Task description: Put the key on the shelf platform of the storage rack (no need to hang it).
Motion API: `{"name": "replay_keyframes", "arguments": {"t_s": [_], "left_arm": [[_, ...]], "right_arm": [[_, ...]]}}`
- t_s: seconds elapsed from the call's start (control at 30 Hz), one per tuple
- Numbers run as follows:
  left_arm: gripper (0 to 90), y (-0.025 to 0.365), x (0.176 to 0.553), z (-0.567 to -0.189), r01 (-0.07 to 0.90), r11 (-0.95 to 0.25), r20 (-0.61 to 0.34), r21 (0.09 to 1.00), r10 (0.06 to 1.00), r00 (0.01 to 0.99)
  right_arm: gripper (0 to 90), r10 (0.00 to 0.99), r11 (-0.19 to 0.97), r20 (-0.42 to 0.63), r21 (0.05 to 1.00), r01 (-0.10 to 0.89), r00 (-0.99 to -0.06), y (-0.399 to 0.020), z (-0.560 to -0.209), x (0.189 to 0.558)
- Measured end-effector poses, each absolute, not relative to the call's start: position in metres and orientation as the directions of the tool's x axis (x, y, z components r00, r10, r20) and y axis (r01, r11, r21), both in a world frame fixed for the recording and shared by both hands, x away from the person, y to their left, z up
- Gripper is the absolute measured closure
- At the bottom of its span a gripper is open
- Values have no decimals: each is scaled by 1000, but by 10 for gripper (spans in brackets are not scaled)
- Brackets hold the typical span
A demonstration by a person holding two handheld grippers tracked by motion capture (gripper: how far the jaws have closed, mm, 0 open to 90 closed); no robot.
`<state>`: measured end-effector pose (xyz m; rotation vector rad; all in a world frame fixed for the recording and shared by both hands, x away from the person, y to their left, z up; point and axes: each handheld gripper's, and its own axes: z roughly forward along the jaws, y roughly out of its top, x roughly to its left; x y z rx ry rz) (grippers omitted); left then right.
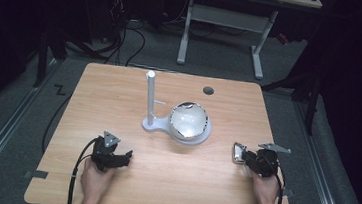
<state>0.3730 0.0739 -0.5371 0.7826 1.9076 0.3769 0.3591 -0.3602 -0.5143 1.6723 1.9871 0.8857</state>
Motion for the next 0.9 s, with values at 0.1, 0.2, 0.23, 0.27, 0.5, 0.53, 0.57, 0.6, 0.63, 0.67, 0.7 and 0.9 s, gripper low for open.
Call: {"name": "replay_keyframes", "arguments": {"t_s": [0.1, 0.2, 0.23, 0.27, 0.5, 0.53, 0.57, 0.6, 0.63, 0.67, 0.7, 0.9], "left_arm": [[185, 74, 373, -537, 354, 743, -687, 568, 665, -293], [185, 74, 373, -537, 354, 742, -686, 569, 666, -292], [185, 74, 373, -537, 355, 742, -686, 569, 666, -292], [185, 74, 373, -537, 354, 743, -687, 568, 665, -293], [185, 74, 373, -537, 355, 742, -686, 569, 666, -292], [185, 74, 373, -537, 355, 742, -686, 569, 666, -292], [185, 74, 373, -537, 355, 742, -686, 569, 666, -292], [185, 74, 373, -537, 355, 741, -686, 570, 667, -292], [185, 74, 373, -537, 355, 742, -686, 569, 666, -292], [185, 74, 373, -537, 354, 743, -687, 568, 665, -294], [185, 74, 373, -537, 355, 742, -686, 569, 666, -292], [185, 74, 373, -537, 354, 743, -687, 568, 665, -293]], "right_arm": [[750, 970, 82, 112, 686, 723, -216, -361, -515, 359], [812, 966, 88, 118, 690, 719, -232, -360, -515, 359], [815, 965, 92, 114, 692, 716, -234, -360, -515, 359], [818, 965, 91, 116, 692, 716, -234, -361, -515, 360], [823, 961, 103, 107, 717, 689, -255, -360, -510, 356], [823, 960, 107, 102, 725, 681, -259, -360, -509, 355], [823, 959, 109, 100, 731, 674, -264, -360, -508, 354], [823, 959, 112, 97, 734, 670, -267, -359, -507, 353], [823, 958, 119, 90, 739, 663, -272, -359, -505, 352], [823, 957, 122, 87, 742, 659, -275, -359, -504, 350], [823, 957, 122, 88, 743, 658, -276, -359, -503, 350], [824, 951, 147, 64, 769, 622, -303, -357, -492, 345]]}}
